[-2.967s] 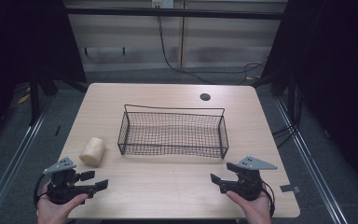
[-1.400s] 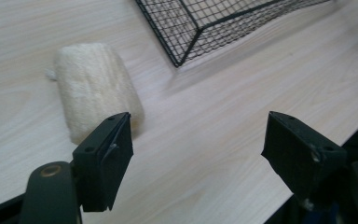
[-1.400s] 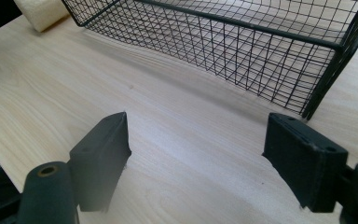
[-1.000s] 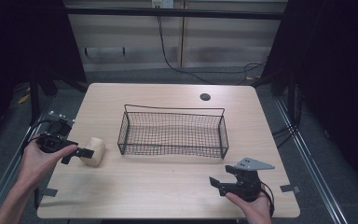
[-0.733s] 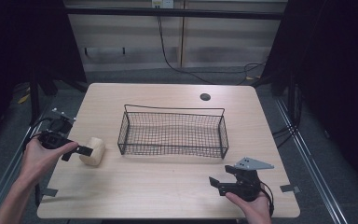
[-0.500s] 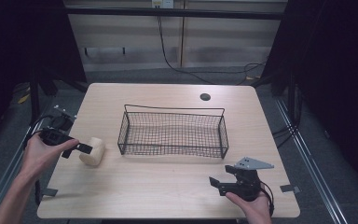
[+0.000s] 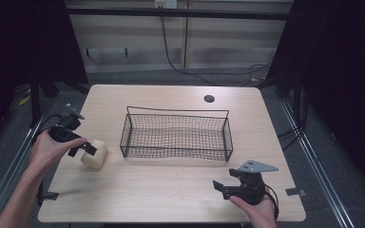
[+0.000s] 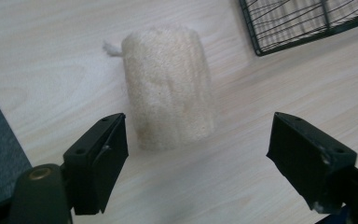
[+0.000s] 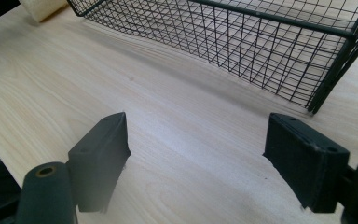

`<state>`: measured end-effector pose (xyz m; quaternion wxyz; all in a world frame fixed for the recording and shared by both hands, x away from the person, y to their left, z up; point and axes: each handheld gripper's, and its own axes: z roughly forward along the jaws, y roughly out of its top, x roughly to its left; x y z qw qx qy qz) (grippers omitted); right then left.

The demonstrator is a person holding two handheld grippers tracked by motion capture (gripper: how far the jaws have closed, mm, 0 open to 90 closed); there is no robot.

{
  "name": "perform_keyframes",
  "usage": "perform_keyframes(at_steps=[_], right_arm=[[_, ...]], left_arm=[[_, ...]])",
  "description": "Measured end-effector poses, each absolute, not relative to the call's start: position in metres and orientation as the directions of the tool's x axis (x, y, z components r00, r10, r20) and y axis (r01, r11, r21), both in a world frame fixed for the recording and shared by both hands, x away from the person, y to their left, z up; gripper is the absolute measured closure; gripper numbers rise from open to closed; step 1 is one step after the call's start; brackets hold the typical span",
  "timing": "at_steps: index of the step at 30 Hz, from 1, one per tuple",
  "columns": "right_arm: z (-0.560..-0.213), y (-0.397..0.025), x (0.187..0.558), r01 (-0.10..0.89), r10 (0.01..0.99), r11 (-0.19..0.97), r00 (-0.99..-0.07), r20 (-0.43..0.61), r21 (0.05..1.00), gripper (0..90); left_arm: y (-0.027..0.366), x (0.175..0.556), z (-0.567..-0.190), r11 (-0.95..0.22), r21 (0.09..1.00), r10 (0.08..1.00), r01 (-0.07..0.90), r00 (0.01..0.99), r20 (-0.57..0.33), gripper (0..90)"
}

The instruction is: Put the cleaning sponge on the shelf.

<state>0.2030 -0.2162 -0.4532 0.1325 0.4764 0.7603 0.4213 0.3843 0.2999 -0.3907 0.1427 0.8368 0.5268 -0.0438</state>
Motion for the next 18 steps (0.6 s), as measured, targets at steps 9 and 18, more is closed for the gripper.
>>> perform_keyframes(at_steps=[9,18], right_arm=[[-0.453,-0.216,0.203,0.617,0.838,0.191,-0.508,0.201,0.763,21.4],[-0.454,-0.216,0.203,0.619,0.836,0.195,-0.51,0.201,0.761,21.4]], left_arm=[[0.299,0.397,-0.4,-0.382,0.161,0.888,0.91,0.41,-0.209,18.8],[0.293,0.405,-0.411,-0.389,0.132,0.888,0.912,0.409,-0.21,18.8]])
